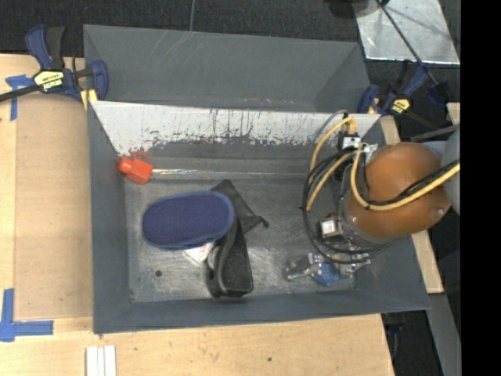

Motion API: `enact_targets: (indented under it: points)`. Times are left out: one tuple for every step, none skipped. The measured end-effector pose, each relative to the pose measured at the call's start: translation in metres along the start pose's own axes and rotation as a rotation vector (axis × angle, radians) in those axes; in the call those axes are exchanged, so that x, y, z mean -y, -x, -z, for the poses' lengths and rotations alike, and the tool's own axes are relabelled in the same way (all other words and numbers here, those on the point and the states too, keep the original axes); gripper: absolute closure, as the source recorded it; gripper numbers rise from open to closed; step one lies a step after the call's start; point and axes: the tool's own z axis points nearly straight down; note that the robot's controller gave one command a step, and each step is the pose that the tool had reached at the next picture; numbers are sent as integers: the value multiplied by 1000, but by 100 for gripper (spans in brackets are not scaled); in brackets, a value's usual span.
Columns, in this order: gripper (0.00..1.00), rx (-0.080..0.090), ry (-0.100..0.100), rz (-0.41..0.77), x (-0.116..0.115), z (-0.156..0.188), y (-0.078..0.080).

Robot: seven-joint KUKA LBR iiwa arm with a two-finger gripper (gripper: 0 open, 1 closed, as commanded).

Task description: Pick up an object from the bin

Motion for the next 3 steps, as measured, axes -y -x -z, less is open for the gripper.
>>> enact_targets:
  points:
    - [0, 1, 6, 0, 3, 4, 2]
    - [100, -10, 4, -5, 5, 6, -4]
    - [100, 0, 5, -7, 7, 70, -4]
